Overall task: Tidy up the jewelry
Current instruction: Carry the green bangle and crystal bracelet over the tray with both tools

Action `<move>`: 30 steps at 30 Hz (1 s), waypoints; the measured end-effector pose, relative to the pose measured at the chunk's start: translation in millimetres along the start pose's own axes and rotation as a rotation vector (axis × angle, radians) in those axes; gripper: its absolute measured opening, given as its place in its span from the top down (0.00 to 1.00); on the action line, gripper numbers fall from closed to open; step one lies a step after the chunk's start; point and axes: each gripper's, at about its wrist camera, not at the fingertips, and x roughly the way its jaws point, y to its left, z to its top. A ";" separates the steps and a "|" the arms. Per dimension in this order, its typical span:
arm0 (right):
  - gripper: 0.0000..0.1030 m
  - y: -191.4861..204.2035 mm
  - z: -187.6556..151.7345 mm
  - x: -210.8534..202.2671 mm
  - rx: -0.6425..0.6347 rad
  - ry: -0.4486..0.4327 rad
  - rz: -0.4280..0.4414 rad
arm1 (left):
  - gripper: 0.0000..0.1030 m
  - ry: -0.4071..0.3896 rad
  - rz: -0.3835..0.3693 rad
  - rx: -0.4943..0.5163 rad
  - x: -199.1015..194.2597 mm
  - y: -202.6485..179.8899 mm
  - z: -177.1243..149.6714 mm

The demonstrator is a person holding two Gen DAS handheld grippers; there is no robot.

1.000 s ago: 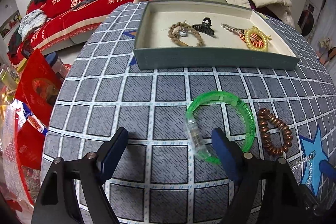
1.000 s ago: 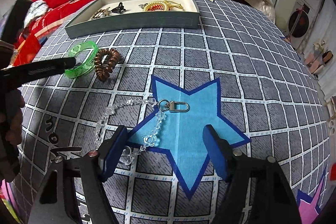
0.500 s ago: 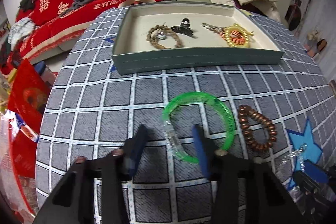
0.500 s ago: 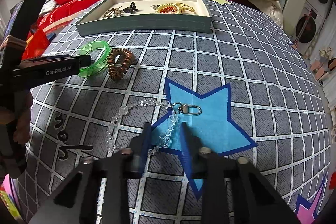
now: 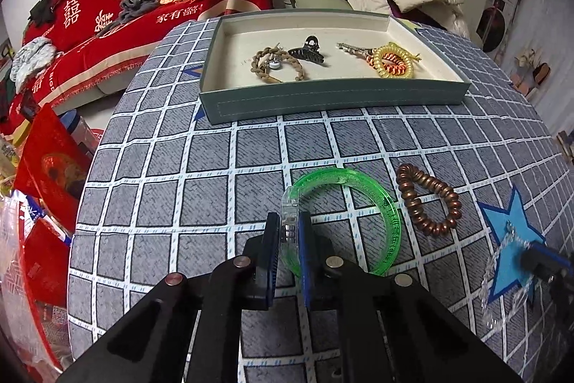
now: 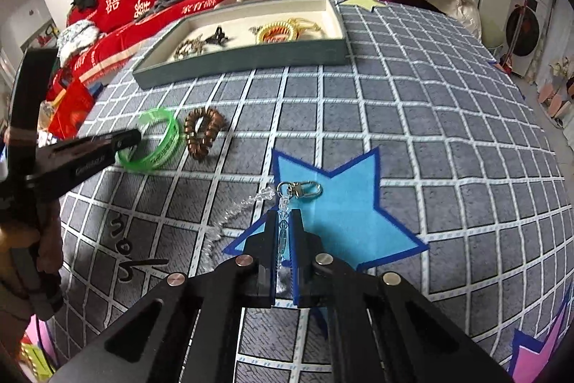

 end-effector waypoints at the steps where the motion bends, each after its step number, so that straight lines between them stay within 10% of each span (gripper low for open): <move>1: 0.94 -0.5 2.1 -2.9 0.002 -0.008 0.001 | 0.69 -0.004 -0.002 0.000 -2.3 0.4 -0.4; 30: 0.94 -7.4 55.2 -38.2 0.037 -0.111 0.099 | 0.69 -0.119 -0.030 -0.018 -45.0 10.8 22.4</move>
